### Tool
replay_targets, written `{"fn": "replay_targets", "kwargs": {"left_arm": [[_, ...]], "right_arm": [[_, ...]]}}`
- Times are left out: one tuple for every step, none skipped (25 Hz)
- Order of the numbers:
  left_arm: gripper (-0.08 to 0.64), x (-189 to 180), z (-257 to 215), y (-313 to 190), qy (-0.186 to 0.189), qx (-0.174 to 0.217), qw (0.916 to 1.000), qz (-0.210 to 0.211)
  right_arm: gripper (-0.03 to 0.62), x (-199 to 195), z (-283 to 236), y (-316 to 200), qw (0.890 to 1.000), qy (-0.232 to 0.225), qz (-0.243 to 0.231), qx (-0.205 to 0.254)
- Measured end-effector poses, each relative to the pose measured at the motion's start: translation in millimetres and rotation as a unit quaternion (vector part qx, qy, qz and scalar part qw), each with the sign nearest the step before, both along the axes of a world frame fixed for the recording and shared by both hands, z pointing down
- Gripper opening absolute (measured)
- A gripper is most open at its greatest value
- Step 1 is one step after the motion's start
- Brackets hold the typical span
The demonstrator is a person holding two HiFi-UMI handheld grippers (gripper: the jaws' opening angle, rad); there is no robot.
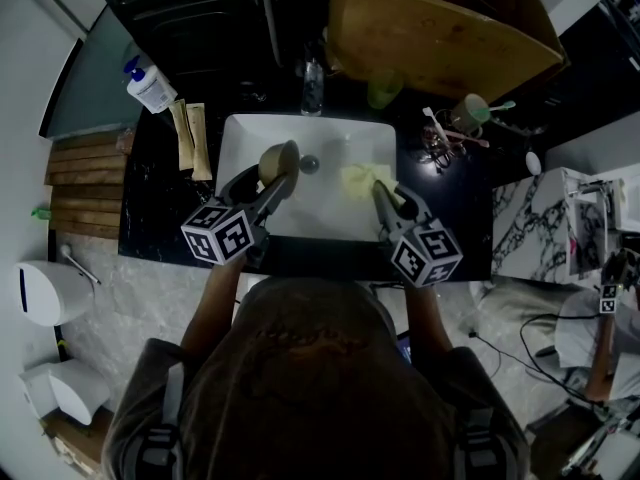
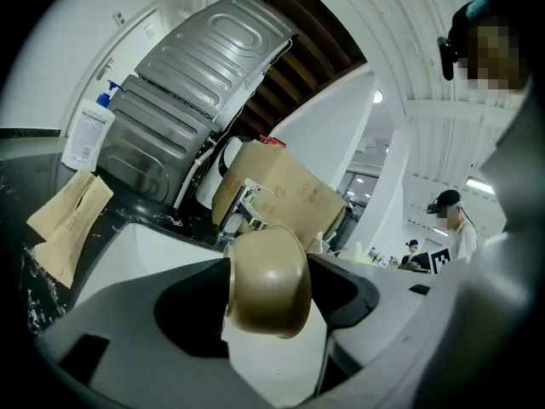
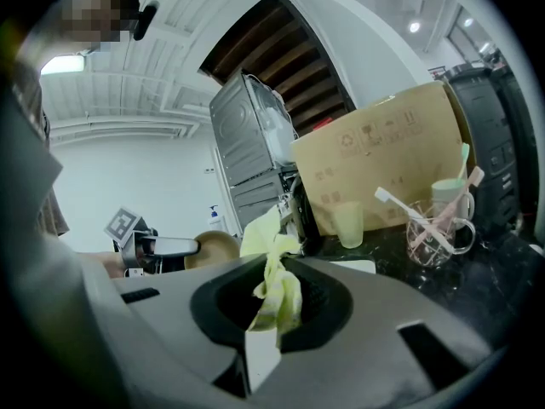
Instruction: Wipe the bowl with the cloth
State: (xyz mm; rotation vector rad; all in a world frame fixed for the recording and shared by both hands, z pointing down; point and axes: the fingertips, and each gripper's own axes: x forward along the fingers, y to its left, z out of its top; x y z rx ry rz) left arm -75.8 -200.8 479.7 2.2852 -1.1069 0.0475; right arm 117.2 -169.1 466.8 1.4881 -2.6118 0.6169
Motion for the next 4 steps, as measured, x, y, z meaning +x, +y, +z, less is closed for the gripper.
{"fn": "replay_targets", "kwargs": {"left_arm": [[0.278, 0.2, 0.3, -0.2, 0.0, 0.0, 1.0, 0.0], [0.278, 0.4, 0.8, -0.4, 0.0, -0.001, 1.0, 0.0], [0.278, 0.5, 1.2, -0.6, 0.001, -0.001, 1.0, 0.0], [0.278, 0.6, 1.5, -0.8, 0.001, -0.001, 1.0, 0.0]], "right_arm": [[0.026, -0.2, 0.1, -0.5, 1.0, 0.0, -0.001, 0.0], [0.026, -0.4, 0.3, -1.0, 1.0, 0.0, -0.001, 0.0], [0.026, -0.4, 0.5, -1.7, 1.0, 0.0, -0.002, 0.0], [0.026, -0.4, 0.6, -2.3, 1.0, 0.0, -0.002, 0.001]]}}
